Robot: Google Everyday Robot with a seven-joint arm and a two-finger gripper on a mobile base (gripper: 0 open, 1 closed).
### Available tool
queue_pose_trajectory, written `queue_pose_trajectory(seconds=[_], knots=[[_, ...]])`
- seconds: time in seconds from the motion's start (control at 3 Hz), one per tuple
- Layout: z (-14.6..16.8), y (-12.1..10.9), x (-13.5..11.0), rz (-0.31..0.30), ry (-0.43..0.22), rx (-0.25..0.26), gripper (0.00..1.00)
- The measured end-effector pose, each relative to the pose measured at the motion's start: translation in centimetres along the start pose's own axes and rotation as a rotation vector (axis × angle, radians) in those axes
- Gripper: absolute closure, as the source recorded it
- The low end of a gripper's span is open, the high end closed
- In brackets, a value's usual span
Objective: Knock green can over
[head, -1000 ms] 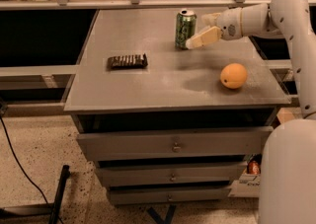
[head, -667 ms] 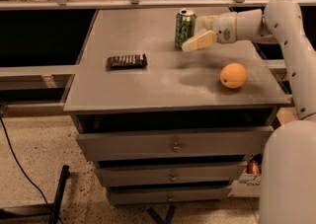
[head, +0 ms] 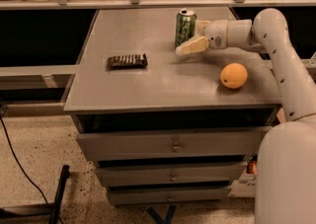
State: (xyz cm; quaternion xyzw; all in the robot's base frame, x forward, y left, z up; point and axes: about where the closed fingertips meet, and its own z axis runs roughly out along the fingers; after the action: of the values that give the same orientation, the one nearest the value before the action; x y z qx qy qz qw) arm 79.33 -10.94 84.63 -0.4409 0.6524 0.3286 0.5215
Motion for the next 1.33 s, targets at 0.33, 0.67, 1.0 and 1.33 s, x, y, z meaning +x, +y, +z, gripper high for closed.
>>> queue_pose_trajectory(seconds=[0.33,0.67,1.0,1.33], knots=[[0.30,-0.19,-0.26,0.015,0.000,-0.004,0.00],[0.67,-0.28,-0.64,0.032,-0.018,-0.008,0.18],[0.90,-0.43,-0.94,0.039,-0.032,-0.008,0.42],[1.02,-0.44,-0.84,0.038,-0.019,-0.016,0.65]])
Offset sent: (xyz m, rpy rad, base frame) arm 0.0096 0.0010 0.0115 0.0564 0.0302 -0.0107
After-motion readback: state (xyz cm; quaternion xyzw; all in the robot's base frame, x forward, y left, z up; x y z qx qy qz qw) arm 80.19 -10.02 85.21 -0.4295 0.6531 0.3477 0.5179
